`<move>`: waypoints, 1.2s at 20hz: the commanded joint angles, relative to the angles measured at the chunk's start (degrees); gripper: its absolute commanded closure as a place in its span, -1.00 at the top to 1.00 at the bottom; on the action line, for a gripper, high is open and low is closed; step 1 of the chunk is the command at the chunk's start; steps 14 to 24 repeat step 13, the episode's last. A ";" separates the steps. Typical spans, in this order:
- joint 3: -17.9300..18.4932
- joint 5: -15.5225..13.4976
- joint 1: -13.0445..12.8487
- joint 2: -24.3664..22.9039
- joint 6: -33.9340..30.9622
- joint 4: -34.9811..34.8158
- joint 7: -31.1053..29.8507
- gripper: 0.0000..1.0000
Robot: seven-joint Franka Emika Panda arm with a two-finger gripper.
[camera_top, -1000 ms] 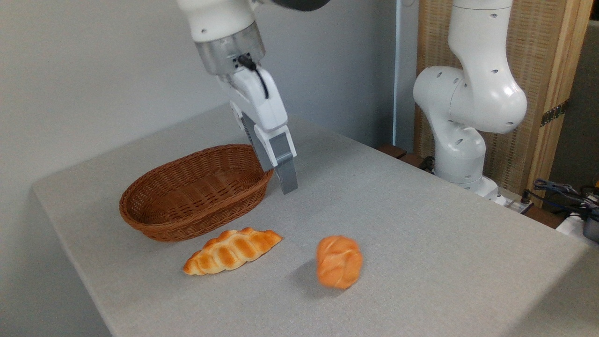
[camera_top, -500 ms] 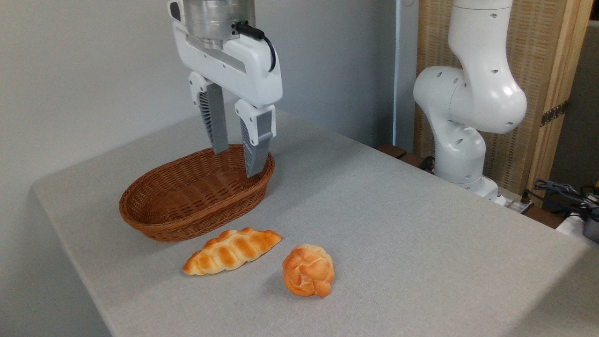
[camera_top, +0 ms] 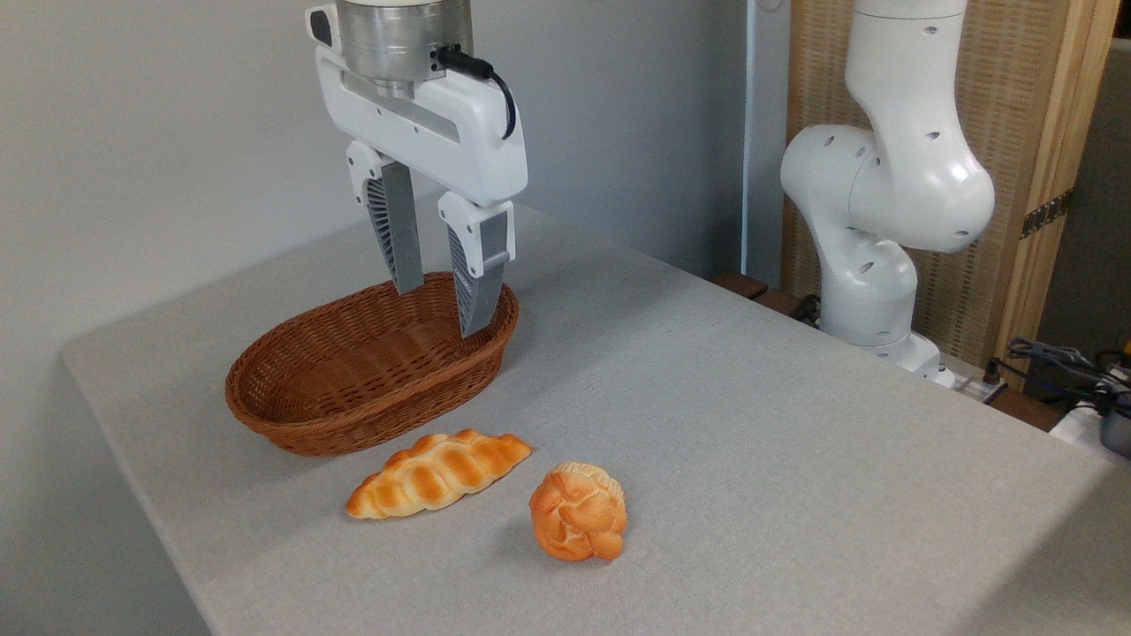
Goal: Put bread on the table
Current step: 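Open the gripper, release the roll, and raise the gripper above the basket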
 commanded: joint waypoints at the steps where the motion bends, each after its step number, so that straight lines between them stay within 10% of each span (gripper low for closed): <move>1: 0.64 -0.50 -0.31 0.68 -0.59 1.37 -0.34 1.00; 24: 1.78 -0.41 -0.22 4.46 -6.92 8.23 1.23 1.00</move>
